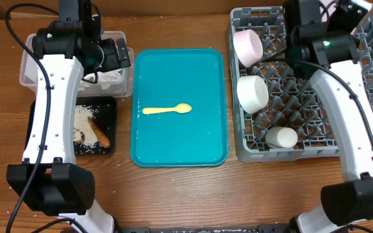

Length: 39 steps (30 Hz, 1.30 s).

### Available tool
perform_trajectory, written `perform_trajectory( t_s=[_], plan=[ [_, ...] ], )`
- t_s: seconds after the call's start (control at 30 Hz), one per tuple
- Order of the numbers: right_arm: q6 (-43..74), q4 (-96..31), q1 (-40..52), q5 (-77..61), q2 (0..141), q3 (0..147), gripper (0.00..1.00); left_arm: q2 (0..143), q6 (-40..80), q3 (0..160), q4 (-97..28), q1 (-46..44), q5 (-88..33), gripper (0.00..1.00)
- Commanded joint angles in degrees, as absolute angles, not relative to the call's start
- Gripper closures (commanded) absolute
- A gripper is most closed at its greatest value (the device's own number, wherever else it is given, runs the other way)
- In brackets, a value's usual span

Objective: Sort waste into correct bins and load items into the dishwasher
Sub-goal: 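Lift the pink plate and stand it upright in the dish rack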

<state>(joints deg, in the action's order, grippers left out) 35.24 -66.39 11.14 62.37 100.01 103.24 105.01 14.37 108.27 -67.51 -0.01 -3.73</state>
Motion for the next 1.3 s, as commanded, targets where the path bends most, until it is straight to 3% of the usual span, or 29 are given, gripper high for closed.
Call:
perform_trajectory(
  t_s=[0.0,0.3,0.47,0.7,0.73,0.77,0.83,0.87,1.13,1.27],
  plan=[
    [36.18,-63.55,11.4,69.6,101.69,97.32,0.96,104.16,12.84,108.84,-67.31,0.19,-4.05,0.0],
    [35.7,-48.93,13.13,67.9,102.04,84.25,0.96,104.16,12.84,108.84,-67.31,0.19,-4.05,0.0],
    [28.4,-37.45,13.1,60.93,102.3,80.38,0.96,104.16,12.84,108.84,-67.31,0.19,-4.05,0.0],
    [27.99,-35.38,11.16,59.42,103.0,80.03,0.96,104.16,12.84,108.84,-67.31,0.19,-4.05,0.0],
    [27.05,-35.35,10.98,57.82,103.0,80.03,0.9,104.16,12.84,108.84,-67.31,0.19,-4.05,0.0],
    [26.26,-35.35,10.94,55.46,103.0,80.03,0.77,104.16,12.84,108.84,-67.31,0.19,-4.05,0.0],
    [25.67,-35.05,10.94,51.86,103.0,80.03,0.16,104.16,12.84,108.84,-67.31,0.19,-4.05,0.0],
    [24.75,-34.83,10.96,51.53,103.0,80.05,0.09,104.16,12.84,108.84,-67.31,0.19,-4.05,0.0],
    [23.42,-38.33,18.31,50.65,96.88,85.47,0.03,104.16,12.84,108.84,-67.31,0.19,-4.05,0.0],
    [16.49,-40.64,26.74,28.08,90.65,89.49,0.09,104.16,12.84,108.84,-67.31,0.19,-4.05,0.0]
  ],
)
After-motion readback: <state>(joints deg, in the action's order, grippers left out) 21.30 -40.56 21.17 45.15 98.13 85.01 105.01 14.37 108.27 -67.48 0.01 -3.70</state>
